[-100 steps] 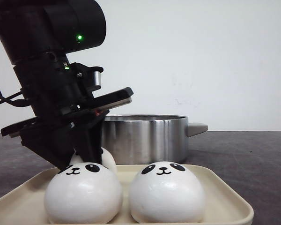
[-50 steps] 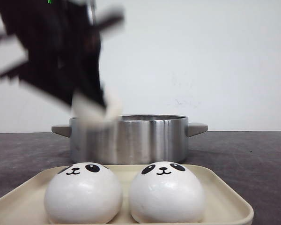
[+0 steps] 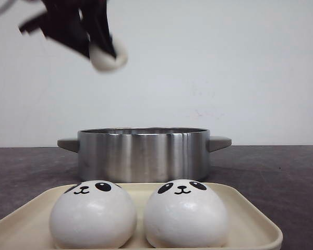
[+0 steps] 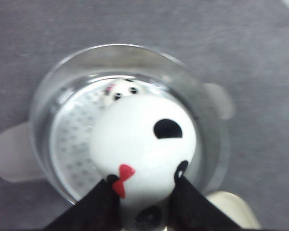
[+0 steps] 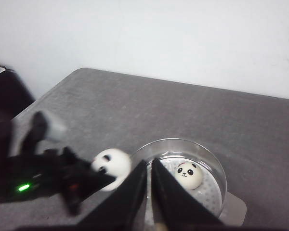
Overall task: Steam buns
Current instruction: 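Lift the bun with the left gripper, lower into the pot, release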
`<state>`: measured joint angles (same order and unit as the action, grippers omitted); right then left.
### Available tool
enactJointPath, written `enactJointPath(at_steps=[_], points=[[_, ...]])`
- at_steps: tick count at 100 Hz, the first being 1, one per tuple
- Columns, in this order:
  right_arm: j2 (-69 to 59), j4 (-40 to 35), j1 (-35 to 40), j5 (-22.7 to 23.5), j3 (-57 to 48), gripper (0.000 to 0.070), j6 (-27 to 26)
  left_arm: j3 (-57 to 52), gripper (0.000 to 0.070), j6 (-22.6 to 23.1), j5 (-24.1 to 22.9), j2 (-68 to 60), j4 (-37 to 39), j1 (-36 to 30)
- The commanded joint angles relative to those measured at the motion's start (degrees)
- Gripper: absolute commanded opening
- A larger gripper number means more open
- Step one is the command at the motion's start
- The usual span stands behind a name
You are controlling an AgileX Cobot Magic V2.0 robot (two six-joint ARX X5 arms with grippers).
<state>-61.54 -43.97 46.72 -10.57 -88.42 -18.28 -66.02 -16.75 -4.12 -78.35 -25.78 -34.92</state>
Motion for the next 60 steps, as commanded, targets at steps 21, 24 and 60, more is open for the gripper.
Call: enactJointPath(at_steps=[21, 24, 60], points=[[-1.4, 0.1, 0.5, 0.0, -0.9, 0.0008, -0.6, -4.5, 0.0, 3.8, 0.1, -14.6, 5.0, 2.8], [-1.4, 0.0, 0.5, 0.0, -0.9, 0.0007, -0.6, -4.6, 0.0, 4.0, 0.1, -15.6, 6.0, 2.8], [-1.6, -4.0, 0.5, 0.0, -0.9, 0.0007, -0.6, -4.7, 0.0602, 4.1, 0.0, -19.6, 12.4, 3.1]])
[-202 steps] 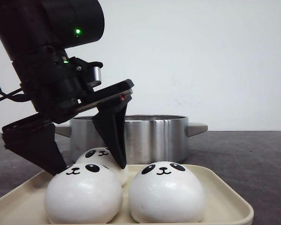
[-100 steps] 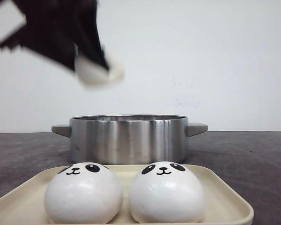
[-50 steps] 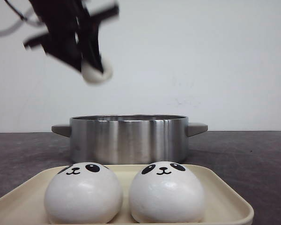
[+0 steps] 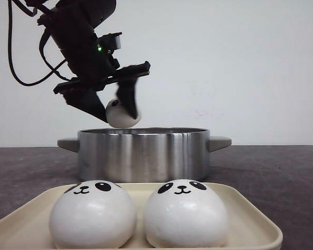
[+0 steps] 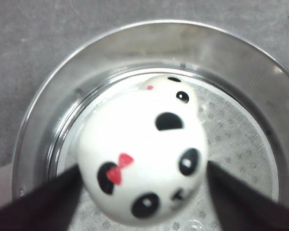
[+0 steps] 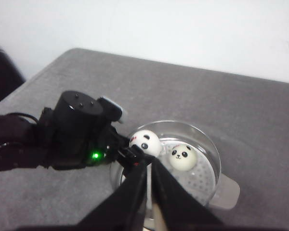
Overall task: Steam buns
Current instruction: 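Lift the bun with the left gripper, lower into the pot, release, then lower the right gripper onto the nearer bun beside it and grasp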
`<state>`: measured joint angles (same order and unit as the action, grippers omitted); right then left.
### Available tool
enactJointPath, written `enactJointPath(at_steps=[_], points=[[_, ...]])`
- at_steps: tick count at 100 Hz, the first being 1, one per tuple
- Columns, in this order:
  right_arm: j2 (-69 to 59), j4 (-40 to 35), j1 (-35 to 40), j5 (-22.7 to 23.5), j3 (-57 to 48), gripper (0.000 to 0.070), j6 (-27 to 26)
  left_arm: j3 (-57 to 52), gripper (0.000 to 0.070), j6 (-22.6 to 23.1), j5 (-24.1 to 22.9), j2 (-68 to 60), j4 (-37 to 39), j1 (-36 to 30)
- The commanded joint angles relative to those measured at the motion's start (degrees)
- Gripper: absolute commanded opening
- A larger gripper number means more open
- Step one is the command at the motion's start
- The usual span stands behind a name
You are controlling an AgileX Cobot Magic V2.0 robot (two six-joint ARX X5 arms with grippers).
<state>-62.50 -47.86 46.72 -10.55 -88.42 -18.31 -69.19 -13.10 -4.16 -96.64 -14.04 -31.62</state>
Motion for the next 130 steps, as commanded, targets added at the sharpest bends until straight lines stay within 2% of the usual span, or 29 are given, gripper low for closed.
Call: enactJointPath(at_steps=[1, 13, 26, 42, 64, 75, 80, 90, 94, 113, 130], points=[[-0.6, -0.2, 0.5, -0.1, -0.9, 0.0007, -0.6, -1.5, 0.0602, 0.5, 0.1, -1.3, 0.6, -0.2], [-0.8, -1.8, 0.5, -0.1, -0.8, 0.0007, -0.5, -1.6, 0.0599, 0.5, 0.1, -1.1, -0.1, -0.2], [-1.6, -4.3, 0.5, 0.0, 0.2, 0.0008, -0.5, -2.5, 0.059, 0.1, 0.1, 1.2, -4.2, -0.2], [-1.6, -5.3, 1.0, 1.6, 7.0, 0.0008, -1.2, -2.5, 0.059, -0.1, 0.1, 8.4, -5.1, -0.3], [-1.6, -0.6, 3.5, 5.1, 22.6, 0.0008, -8.9, -2.5, 0.059, -2.0, 1.0, 20.9, -9.0, -0.3], [-2.0, 4.3, 5.3, 9.4, 29.1, 0.001, -14.2, -2.5, 0.059, -2.6, 1.2, 26.4, -12.5, -0.5], [-2.4, 5.9, 6.0, 11.6, 31.0, 0.007, -16.3, -2.5, 0.059, -2.6, 1.2, 28.5, -13.7, -0.7], [-4.4, 6.2, 7.5, 14.1, 32.5, 0.0352, -19.1, -2.5, 0.059, -2.6, 1.2, 31.8, -15.2, -1.0], [-5.7, 5.7, 8.4, 14.5, 32.5, 0.0424, -19.6, -2.5, 0.0591, -2.6, 1.2, 32.8, -15.2, -1.0], [-12.9, 5.6, 10.7, 18.1, 32.5, 0.0431, -20.5, -2.5, 0.0591, -3.1, 1.2, 35.3, -15.3, -1.1], [-20.3, 5.8, 11.1, 17.9, 32.5, 0.0431, -20.5, -2.5, 0.0591, -3.1, 1.4, 35.3, -17.4, -1.2]])
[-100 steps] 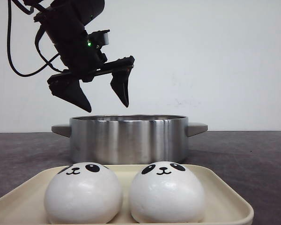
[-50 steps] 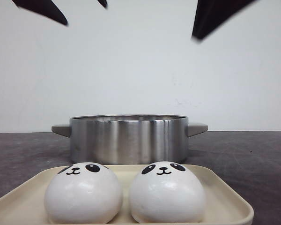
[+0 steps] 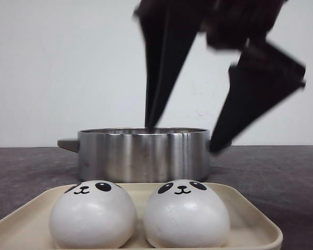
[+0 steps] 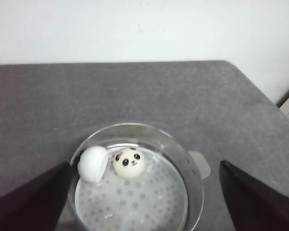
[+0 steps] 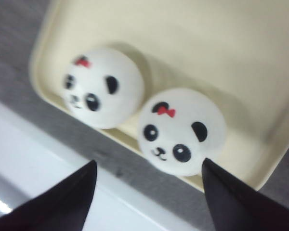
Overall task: Steam buns
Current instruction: 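Lower the right gripper onto the nearer bun beside it and grasp, then carry the bun with the right gripper into the pot and release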
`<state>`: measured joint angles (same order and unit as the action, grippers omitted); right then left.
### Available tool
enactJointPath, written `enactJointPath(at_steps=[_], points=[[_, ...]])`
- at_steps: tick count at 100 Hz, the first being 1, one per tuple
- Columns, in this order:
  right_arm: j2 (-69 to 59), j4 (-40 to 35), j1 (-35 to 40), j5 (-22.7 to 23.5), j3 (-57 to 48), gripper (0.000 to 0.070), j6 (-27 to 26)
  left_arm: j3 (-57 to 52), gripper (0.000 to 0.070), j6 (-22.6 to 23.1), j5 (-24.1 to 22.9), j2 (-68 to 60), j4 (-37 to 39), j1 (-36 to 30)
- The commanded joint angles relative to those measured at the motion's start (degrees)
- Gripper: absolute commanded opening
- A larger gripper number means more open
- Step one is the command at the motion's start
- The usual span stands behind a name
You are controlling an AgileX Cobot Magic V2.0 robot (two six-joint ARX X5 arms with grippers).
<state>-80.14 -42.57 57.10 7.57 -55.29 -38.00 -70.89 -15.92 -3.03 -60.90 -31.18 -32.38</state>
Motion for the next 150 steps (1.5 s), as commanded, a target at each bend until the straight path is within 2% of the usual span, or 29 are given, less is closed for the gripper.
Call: enactJointPath(at_steps=[1, 16, 42, 45, 47, 52, 54, 56, 65, 84, 99, 106, 116, 135, 150], points=[[-3.0, 0.6, 0.7, -0.3, -0.6, 0.0431, -0.8, -0.8, 0.0591, -0.2, 0.3, -0.4, -0.4, -0.4], [-7.4, 2.6, 0.7, -3.4, -0.6, 0.0431, -0.8, -0.8, 0.0591, -0.2, 0.2, -0.4, -1.9, -0.6], [-11.7, 4.4, 0.6, -3.1, -0.6, 0.0402, -1.2, -0.8, 0.0591, -0.2, 0.3, -0.4, -2.9, -1.2], [-12.1, 4.4, 0.6, -3.1, -0.6, 0.0348, -1.2, -0.8, 0.0591, -0.2, 0.3, -0.4, -3.0, -1.3], [-12.2, 4.4, 0.6, -3.1, -0.6, 0.0279, -1.0, -0.8, 0.0591, -0.2, 0.2, -0.4, -3.1, -1.4], [-12.3, 4.5, 0.6, -3.4, -0.6, 0.0, -0.5, -0.8, 0.0591, -0.2, 0.2, -0.4, -3.4, -1.6], [-12.3, 4.8, 0.7, -3.5, -0.6, 0.0, 0.0, -0.8, 0.0591, -0.2, 0.2, -0.4, -3.4, -1.7], [-12.3, 5.0, 0.7, -3.6, -0.6, 0.0029, 0.0, -0.8, 0.0591, -0.2, 0.2, -0.4, -3.5, -1.7], [-10.9, 5.2, 0.8, -3.8, -1.1, 0.0012, 0.0, -0.8, 0.0591, -0.2, 0.2, -0.4, -3.7, -1.7], [-2.2, 4.9, 1.0, -8.0, -7.6, 0.0012, 0.6, -0.8, 0.0591, -0.2, 0.2, -0.4, -3.9, -1.8], [1.6, 6.1, -0.4, -15.9, -15.6, 0.001, 6.6, -0.8, 0.0591, -0.2, 0.2, -0.4, -3.9, -1.8], [1.5, 7.1, -2.6, -17.6, -18.7, 0.0009, 10.2, -0.8, 0.0591, -0.2, 0.3, -0.4, -4.0, -1.8], [-0.9, 9.5, -7.4, -15.8, -20.9, 0.0009, 13.3, -0.8, 0.0591, -0.2, 0.6, -0.2, -5.3, -1.8], [-8.4, 11.1, -16.1, -8.7, -21.1, 0.0009, 15.2, -0.8, 0.0591, -0.2, 2.6, 0.5, -9.4, -2.0], [-15.3, 11.7, -20.0, -3.1, -21.1, 0.0009, 16.8, -0.8, 0.0591, -0.2, 3.5, 1.2, -13.5, -3.7]])
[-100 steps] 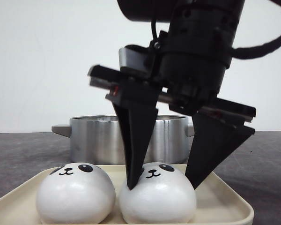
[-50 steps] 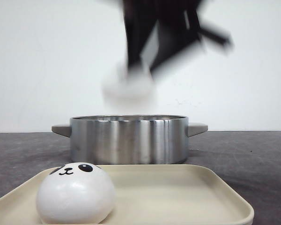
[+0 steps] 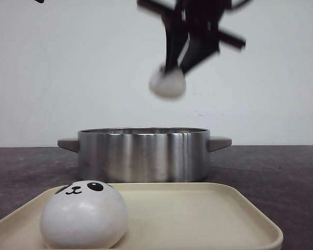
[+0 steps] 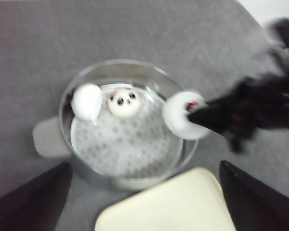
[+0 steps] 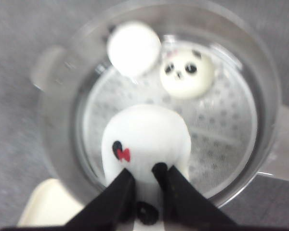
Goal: Steam buns
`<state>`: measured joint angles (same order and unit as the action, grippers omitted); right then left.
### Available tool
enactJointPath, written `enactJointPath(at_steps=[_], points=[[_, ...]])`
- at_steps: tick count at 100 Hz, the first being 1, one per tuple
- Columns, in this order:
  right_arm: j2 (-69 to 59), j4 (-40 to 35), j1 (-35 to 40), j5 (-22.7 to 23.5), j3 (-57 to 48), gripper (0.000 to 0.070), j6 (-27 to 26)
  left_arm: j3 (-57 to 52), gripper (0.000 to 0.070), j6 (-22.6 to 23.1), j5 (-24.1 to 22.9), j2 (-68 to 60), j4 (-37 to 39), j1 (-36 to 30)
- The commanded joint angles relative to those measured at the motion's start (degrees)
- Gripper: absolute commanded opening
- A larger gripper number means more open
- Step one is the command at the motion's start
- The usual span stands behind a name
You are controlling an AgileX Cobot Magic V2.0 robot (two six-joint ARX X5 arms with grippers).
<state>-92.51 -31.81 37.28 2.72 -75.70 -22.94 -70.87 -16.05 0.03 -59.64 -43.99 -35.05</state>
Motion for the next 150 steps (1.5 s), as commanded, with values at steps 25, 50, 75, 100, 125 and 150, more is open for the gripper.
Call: enactJointPath(at_steps=[25, 50, 75, 100, 125, 150], points=[[-9.7, 2.8, -2.8, 3.5, -0.8, 0.0049, 2.8, 0.8, 0.0591, 0.2, 0.4, 0.0, -3.8, -4.4], [-10.1, 2.5, -3.8, 4.0, -1.0, 0.0386, 3.0, 9.4, 0.0591, -1.1, 0.4, 0.0, -4.1, -6.6], [-9.9, -2.5, -4.7, 6.5, -5.8, 0.039, 3.1, 17.9, 0.0591, -4.7, 3.5, -0.9, 0.0, -7.5], [-7.2, -11.6, -3.5, 6.6, -18.8, 0.0013, 5.7, 19.1, 0.0591, -4.7, 6.7, -6.5, 0.4, -9.0], [-0.2, -13.2, 1.8, 6.2, -28.4, 0.0013, 7.3, 19.2, 0.0591, -4.7, 9.7, -15.7, 0.6, -13.0], [8.8, -12.3, 4.9, 3.1, -30.9, 0.0012, 7.4, 19.1, 0.0591, -4.7, 9.4, -23.1, 2.7, -15.4]])
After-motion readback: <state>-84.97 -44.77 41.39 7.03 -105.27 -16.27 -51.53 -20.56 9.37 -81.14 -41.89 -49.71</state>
